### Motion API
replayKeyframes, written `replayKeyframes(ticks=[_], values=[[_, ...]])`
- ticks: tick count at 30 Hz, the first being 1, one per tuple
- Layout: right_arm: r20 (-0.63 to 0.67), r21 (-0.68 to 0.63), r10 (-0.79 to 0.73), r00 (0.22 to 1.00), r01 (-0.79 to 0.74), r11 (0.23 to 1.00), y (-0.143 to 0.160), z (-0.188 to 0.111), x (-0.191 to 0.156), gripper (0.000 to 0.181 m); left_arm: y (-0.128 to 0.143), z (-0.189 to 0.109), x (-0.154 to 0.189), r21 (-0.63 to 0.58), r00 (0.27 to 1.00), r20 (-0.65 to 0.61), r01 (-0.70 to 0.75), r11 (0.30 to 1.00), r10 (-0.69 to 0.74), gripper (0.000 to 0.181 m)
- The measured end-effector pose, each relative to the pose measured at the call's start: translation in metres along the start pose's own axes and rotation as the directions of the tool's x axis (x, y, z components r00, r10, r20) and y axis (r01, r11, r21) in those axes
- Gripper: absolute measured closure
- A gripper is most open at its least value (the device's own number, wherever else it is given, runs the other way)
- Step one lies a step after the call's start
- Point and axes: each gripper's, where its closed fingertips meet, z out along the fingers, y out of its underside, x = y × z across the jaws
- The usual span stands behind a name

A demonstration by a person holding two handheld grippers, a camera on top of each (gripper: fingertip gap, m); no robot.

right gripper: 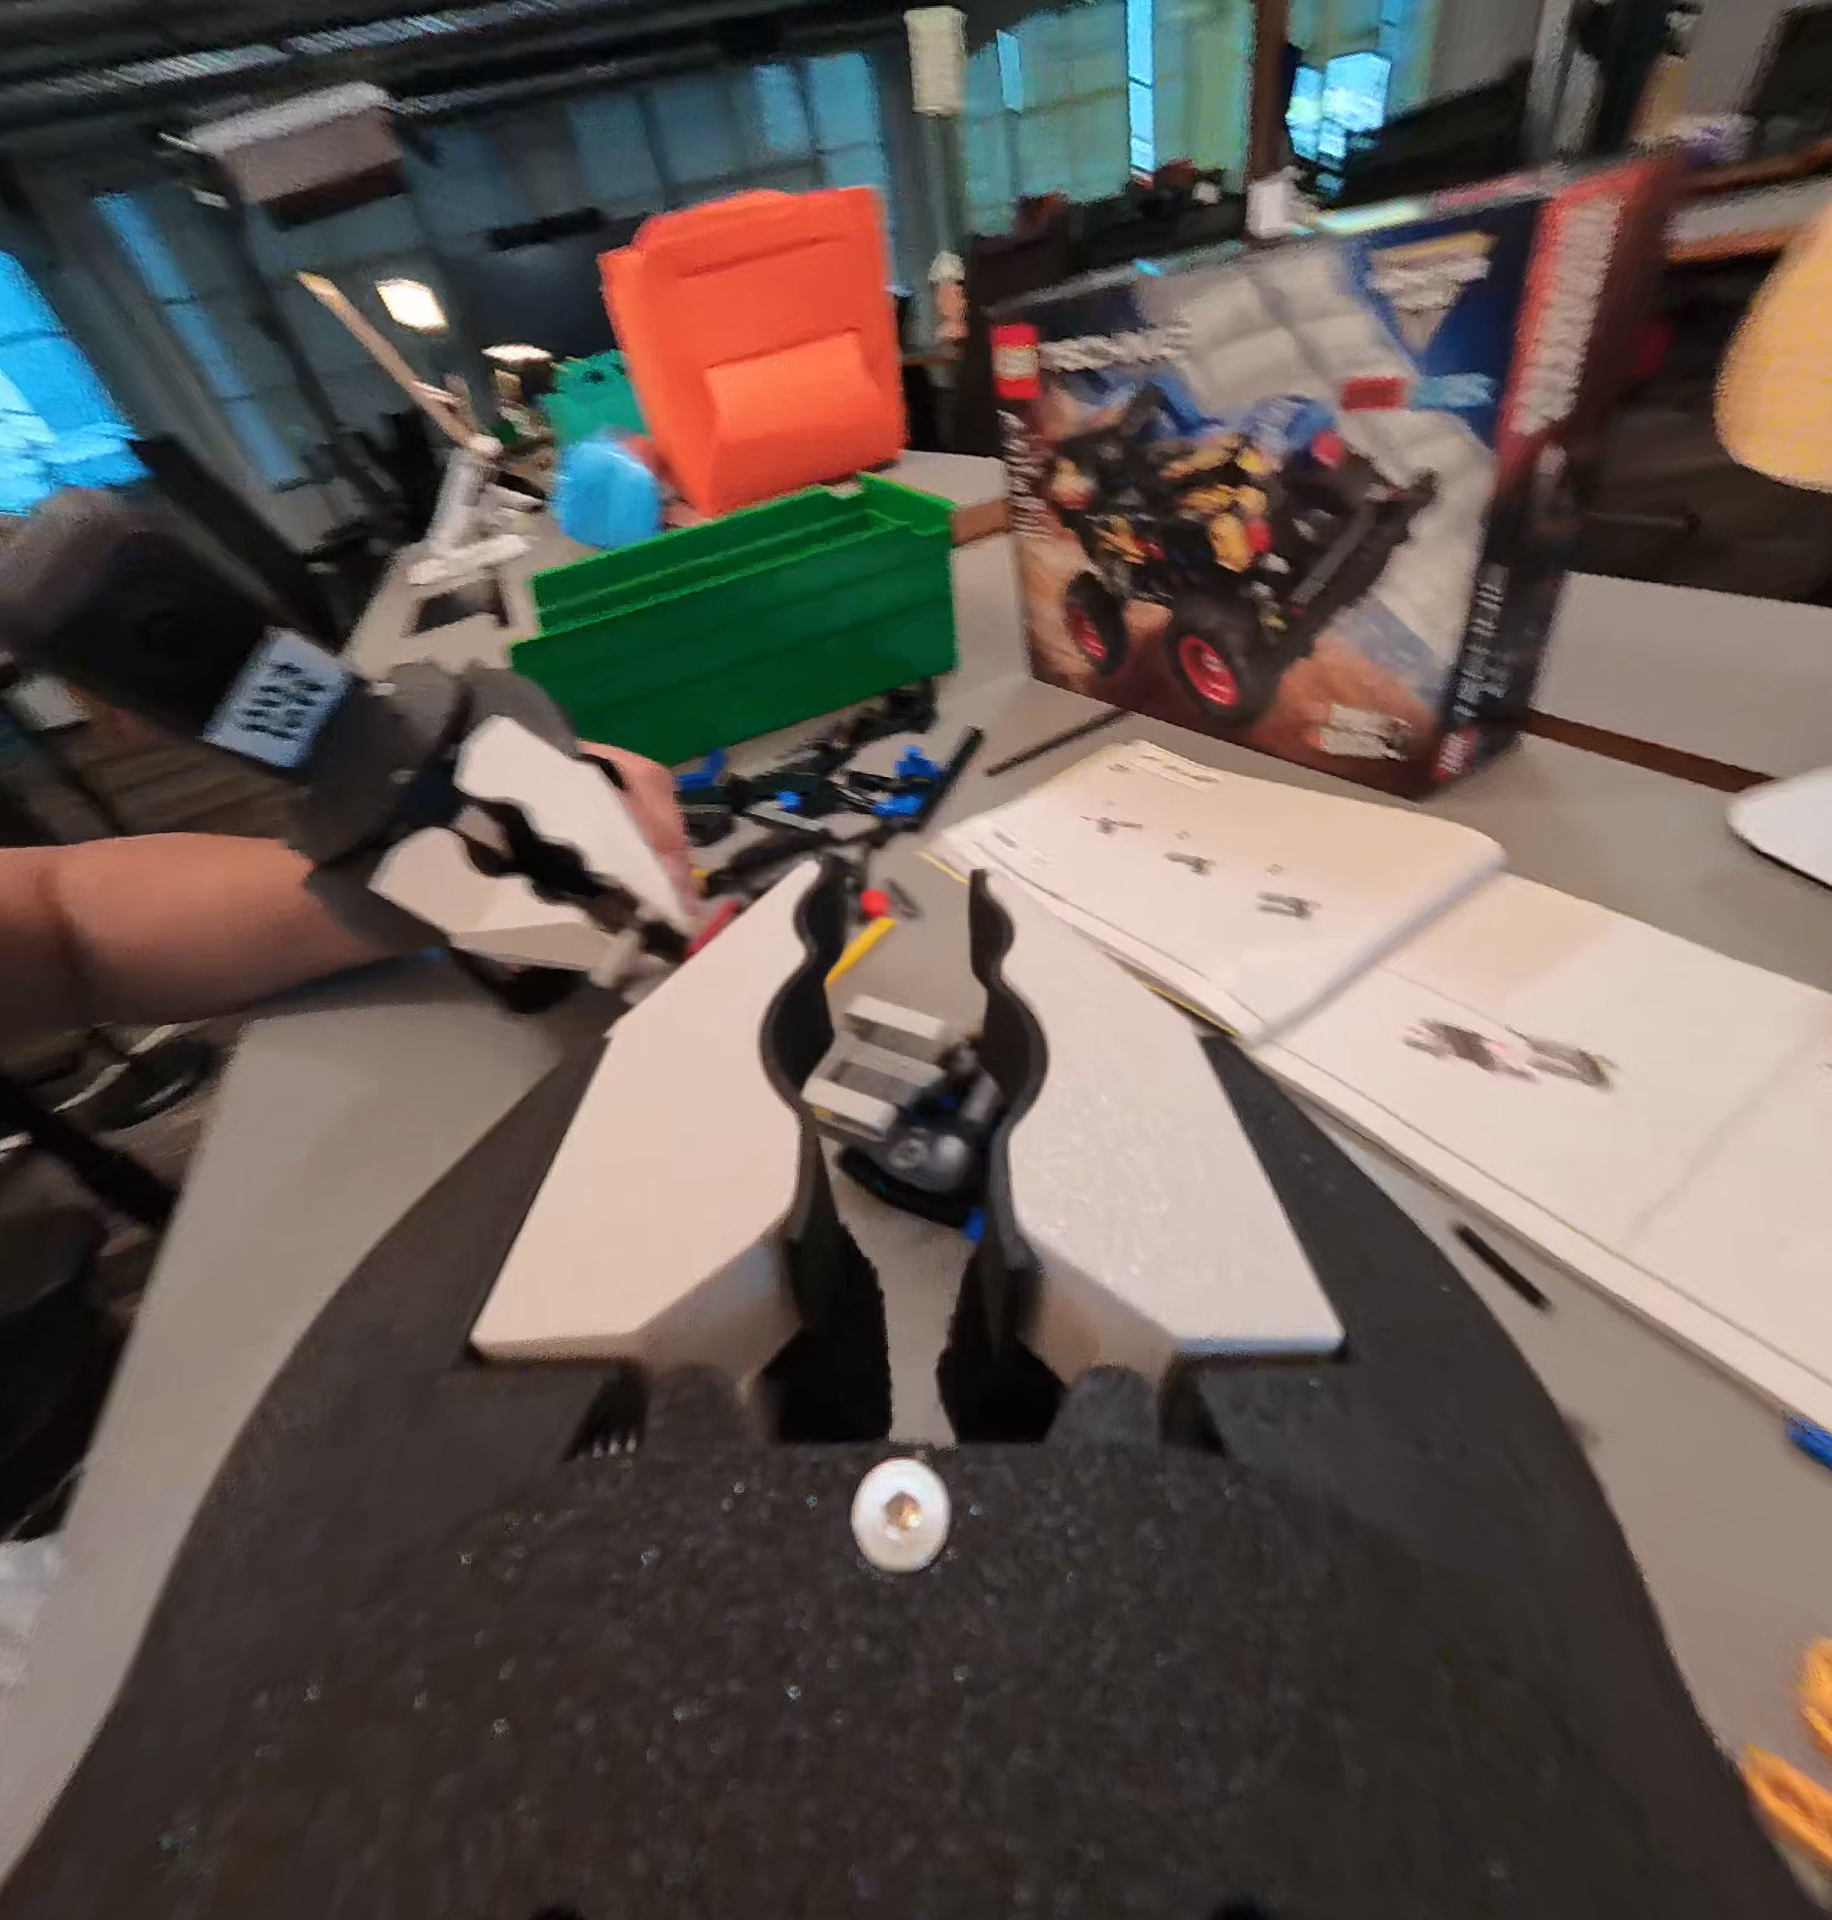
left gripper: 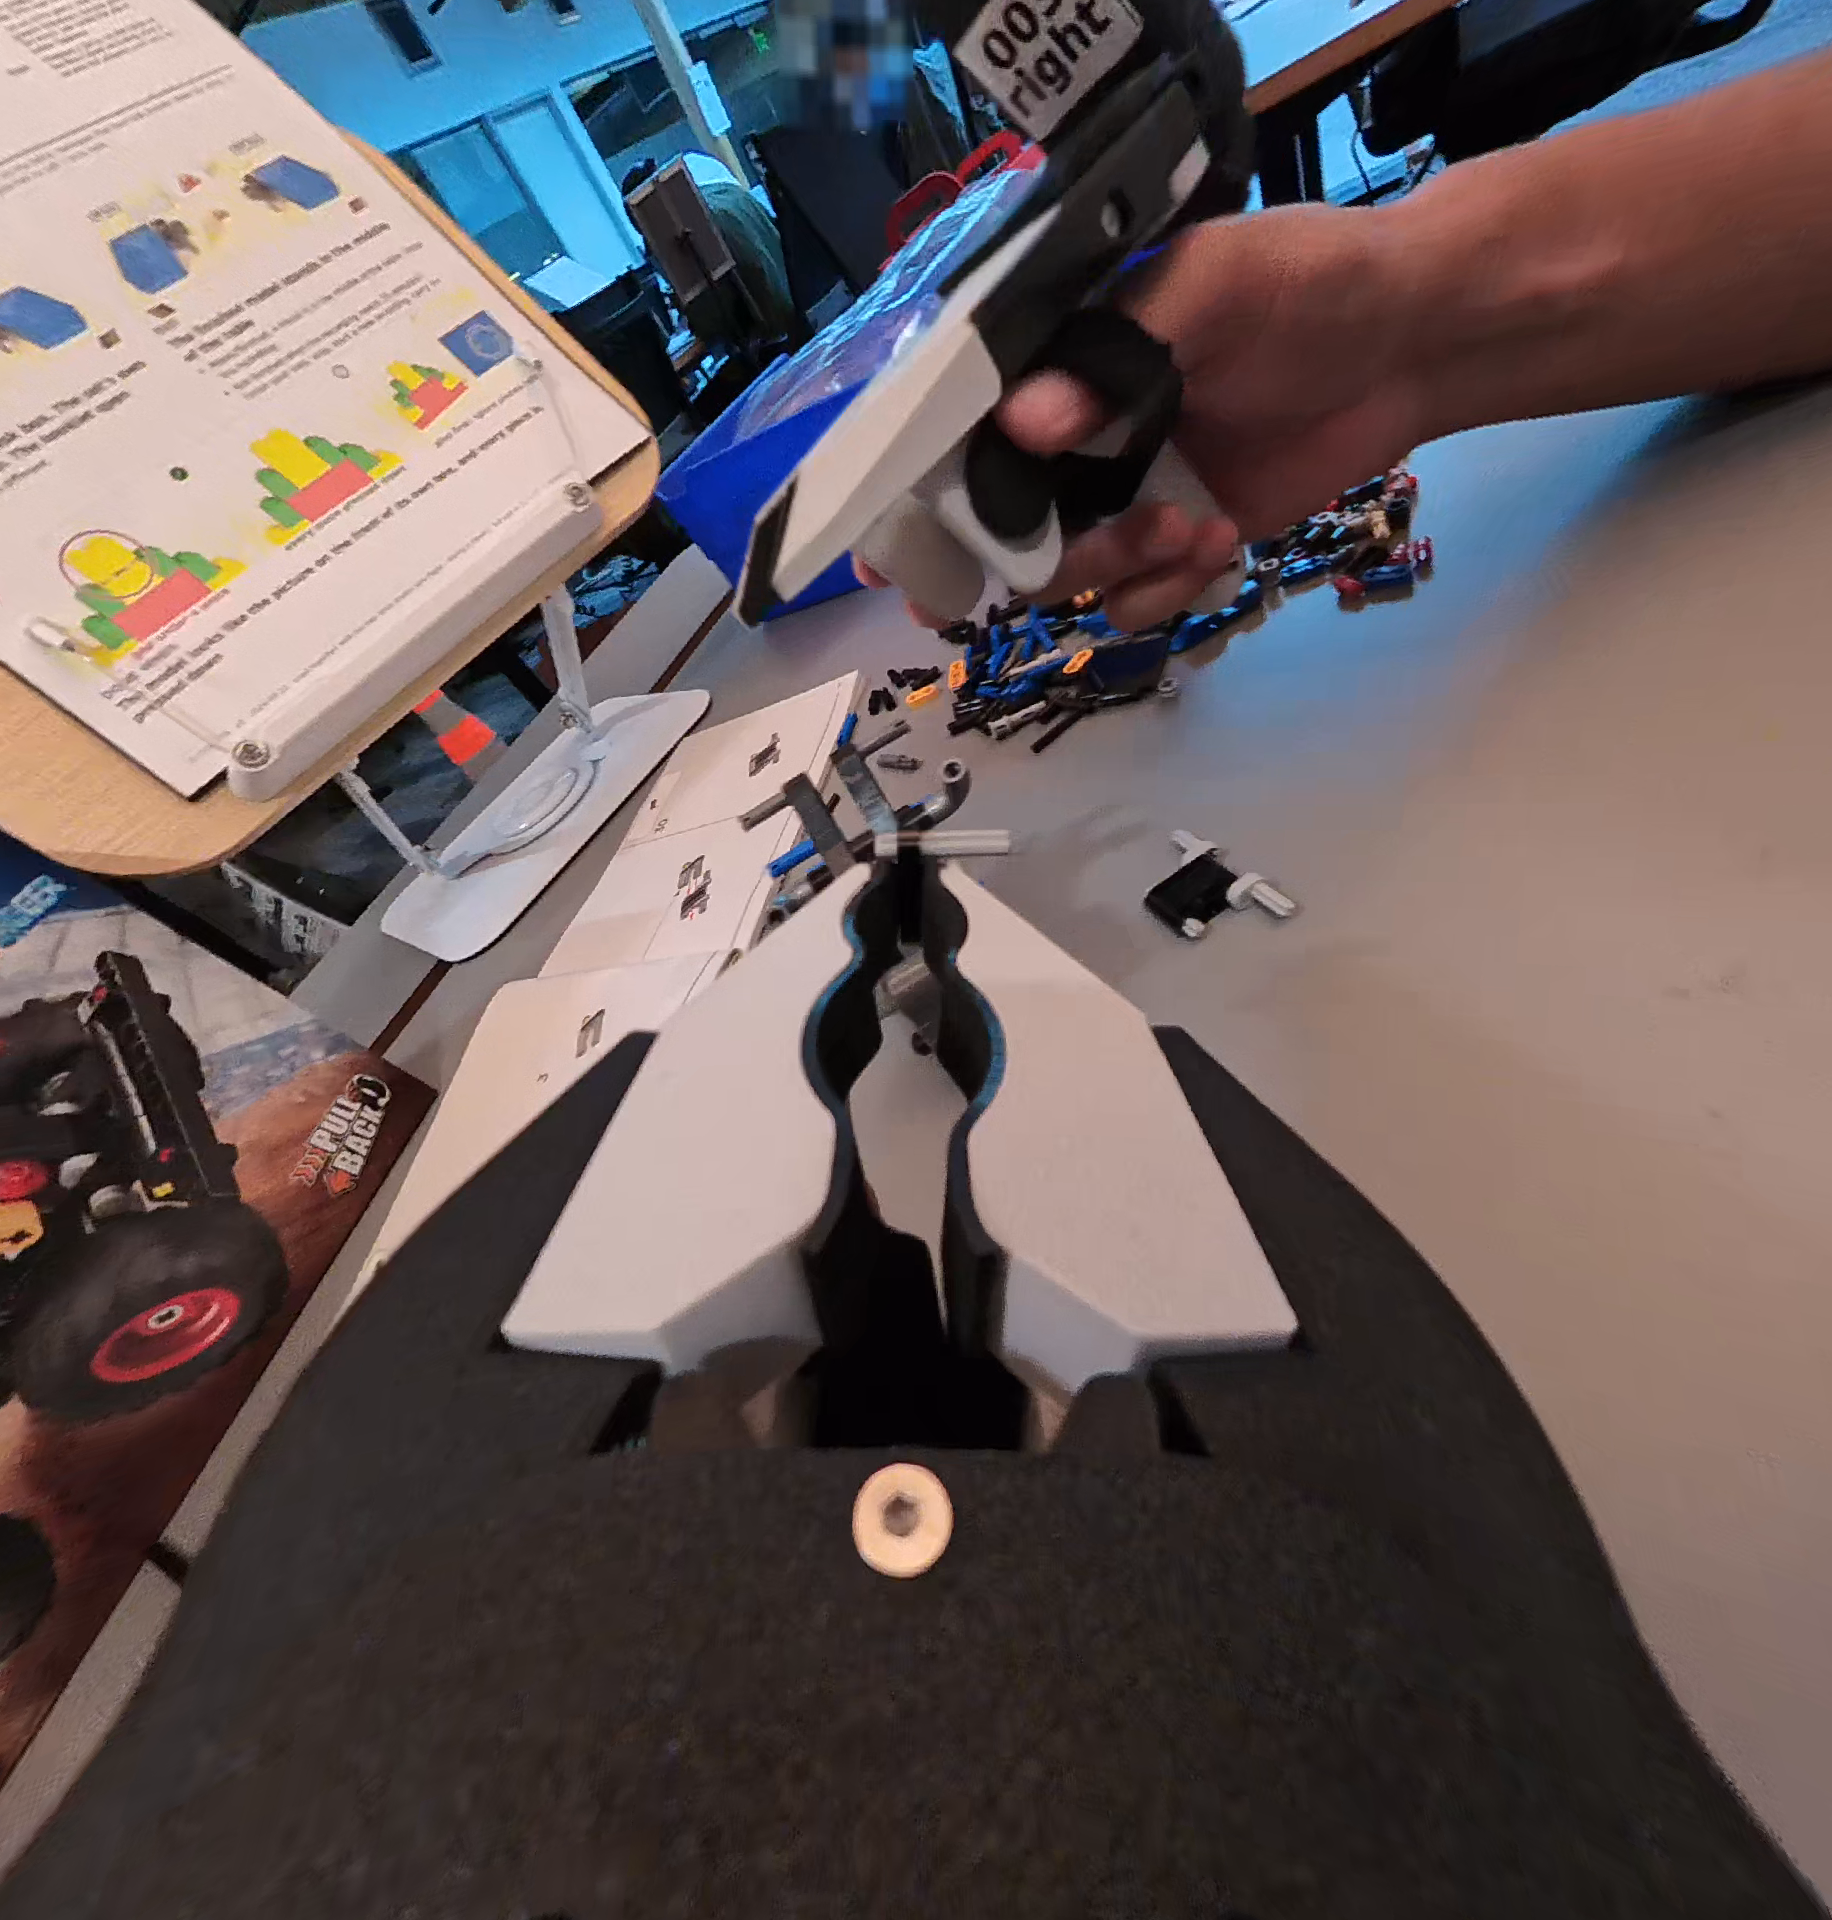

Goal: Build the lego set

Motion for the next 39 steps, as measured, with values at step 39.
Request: replayKeyframes(ticks=[39], values=[[-0.363, -0.385, -0.234, 0.902, 0.084, 0.919, 0.035, -0.032, 0.071, 0.154, 0.006, -0.017, 0.113, -0.207, 0.83, -0.557, -0.181, 0.961, 0.036, 0.18]])
